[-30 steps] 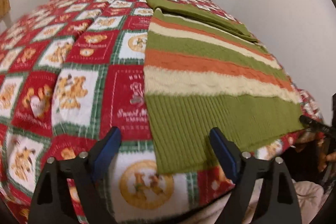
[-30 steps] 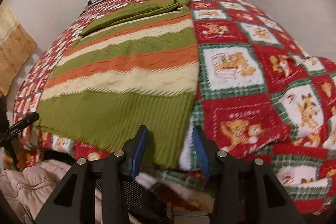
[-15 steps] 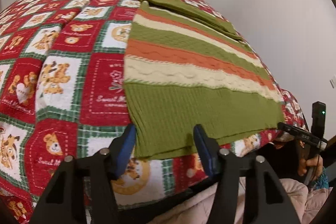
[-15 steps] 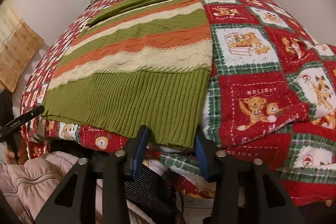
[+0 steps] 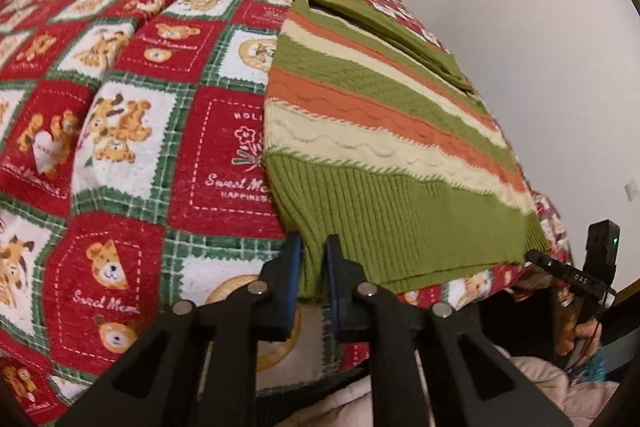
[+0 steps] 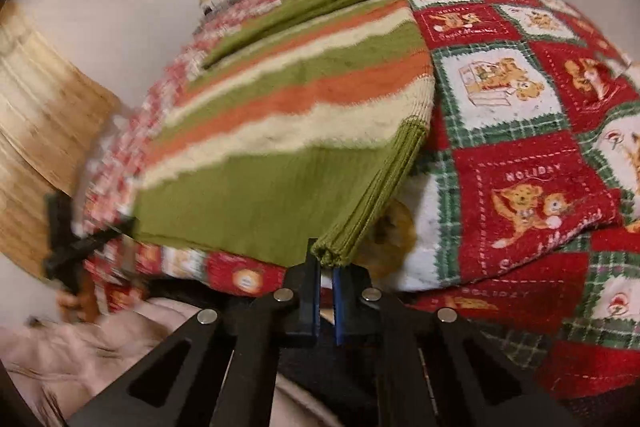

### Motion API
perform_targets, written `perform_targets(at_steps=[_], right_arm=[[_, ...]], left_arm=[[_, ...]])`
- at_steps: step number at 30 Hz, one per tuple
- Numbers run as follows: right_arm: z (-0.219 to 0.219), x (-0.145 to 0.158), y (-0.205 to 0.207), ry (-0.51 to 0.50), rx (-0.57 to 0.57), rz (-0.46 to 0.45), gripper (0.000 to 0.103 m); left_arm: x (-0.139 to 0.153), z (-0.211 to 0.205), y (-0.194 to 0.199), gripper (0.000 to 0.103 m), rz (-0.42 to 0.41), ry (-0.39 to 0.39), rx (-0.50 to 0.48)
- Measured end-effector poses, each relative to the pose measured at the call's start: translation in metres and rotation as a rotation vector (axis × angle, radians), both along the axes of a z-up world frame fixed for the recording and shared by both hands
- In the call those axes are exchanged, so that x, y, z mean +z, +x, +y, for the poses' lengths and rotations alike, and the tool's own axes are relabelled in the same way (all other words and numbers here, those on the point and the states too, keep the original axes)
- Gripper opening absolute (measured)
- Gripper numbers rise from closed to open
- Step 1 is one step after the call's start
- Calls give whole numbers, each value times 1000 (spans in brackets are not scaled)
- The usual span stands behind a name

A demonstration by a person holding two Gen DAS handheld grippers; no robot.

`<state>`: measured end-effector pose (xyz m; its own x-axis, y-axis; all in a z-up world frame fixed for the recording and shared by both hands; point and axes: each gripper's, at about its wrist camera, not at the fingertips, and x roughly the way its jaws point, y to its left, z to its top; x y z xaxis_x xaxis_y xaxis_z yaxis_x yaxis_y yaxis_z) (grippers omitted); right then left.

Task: Fold small clothes
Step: 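Grasp the ribbed sweater hem with the right tool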

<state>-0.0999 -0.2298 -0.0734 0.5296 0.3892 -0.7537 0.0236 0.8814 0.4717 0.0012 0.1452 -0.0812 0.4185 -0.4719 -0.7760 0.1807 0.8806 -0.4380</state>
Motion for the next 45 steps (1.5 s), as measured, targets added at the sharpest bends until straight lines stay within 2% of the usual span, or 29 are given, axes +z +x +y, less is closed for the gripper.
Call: perform_targets(at_steps=[4, 7, 14, 21, 25, 28, 29, 30, 32, 35, 38, 40, 44, 45], right_arm=[[-6, 14, 3, 129, -11, -45, 4], [-4, 24, 10, 160, -16, -78, 4], [-5, 50, 44, 136, -35, -154, 4], [-22, 56, 99, 89, -123, -197, 3], [-27, 42, 134, 44, -158, -166, 3], [-30, 23, 155, 20, -174, -128, 3], [-31, 17, 161, 15, -181, -113, 3], [-31, 12, 164, 10, -187, -103, 3], [-31, 4, 166, 8, -195, -90, 3], [-32, 0, 168, 16, -201, -91, 3], [-29, 1, 166, 1, -200, -92, 3], [-29, 0, 166, -3, -201, -88, 3], [-28, 1, 166, -2, -208, -82, 3], [-28, 1, 166, -5, -206, -83, 3]], left_arm=[[7, 4, 6, 12, 11, -92, -5], [17, 1, 12, 12, -10, -100, -19], [49, -12, 45, 12, -100, -75, -55], [79, -7, 84, 13, -206, 35, -53], [78, 8, 88, 20, -238, 92, -74], [69, 17, 83, 29, -242, 169, -137], [65, 19, 82, 41, -245, 200, -160], [63, 19, 80, 58, -251, 226, -179], [56, 19, 72, 73, -268, 286, -240], [47, 9, 60, 74, -290, 329, -352], [43, -10, 59, 76, -336, 356, -401], [40, -20, 67, 76, -341, 322, -406], [32, -34, 93, 76, -281, 170, -401], [30, -37, 95, 75, -274, 165, -401]])
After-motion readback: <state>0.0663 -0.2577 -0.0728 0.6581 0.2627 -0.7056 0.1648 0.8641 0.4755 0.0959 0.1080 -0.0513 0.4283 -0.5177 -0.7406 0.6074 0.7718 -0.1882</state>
